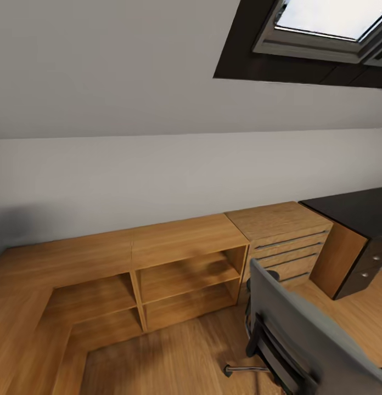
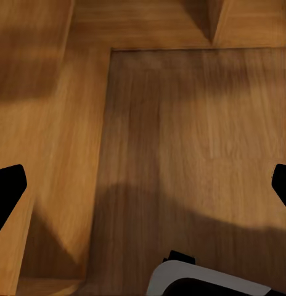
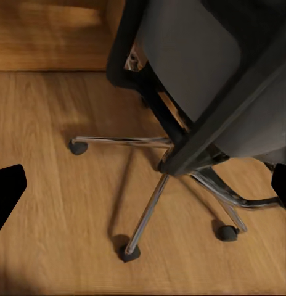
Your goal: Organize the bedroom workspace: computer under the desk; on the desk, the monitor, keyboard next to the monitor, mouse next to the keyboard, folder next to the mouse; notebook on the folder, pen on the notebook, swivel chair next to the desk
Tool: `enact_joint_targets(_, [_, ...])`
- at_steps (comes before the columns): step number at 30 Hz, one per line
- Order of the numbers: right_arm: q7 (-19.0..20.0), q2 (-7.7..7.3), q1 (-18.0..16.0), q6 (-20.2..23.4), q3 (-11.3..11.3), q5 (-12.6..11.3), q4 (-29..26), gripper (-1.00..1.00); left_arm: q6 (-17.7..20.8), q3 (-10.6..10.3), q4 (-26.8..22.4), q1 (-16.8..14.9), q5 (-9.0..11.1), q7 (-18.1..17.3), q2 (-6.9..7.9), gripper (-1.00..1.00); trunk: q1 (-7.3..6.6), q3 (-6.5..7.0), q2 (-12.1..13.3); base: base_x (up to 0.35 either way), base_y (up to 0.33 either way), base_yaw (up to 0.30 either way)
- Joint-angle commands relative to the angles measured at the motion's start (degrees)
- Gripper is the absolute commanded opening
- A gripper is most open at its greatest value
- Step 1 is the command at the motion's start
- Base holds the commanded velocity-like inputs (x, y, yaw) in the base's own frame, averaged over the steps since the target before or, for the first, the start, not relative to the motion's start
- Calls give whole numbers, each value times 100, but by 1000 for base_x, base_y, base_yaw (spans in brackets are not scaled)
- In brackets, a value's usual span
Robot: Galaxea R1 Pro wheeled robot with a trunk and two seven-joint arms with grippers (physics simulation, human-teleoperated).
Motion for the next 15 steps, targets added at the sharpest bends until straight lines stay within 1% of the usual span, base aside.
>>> enact_joint_targets(1, [-17, 4, -5, -17, 50, -37, 11, 100, -8, 53, -9, 3, -44, -26, 0, 100, 1, -9, -5, 0, 0, -286])
enact_joint_targets(15, [-15, 4, -5, -17, 50, -38, 11, 100, -7, 53, -9, 3, -44, -26, 0, 100, 1, -55, -5, 0, 0, -286])
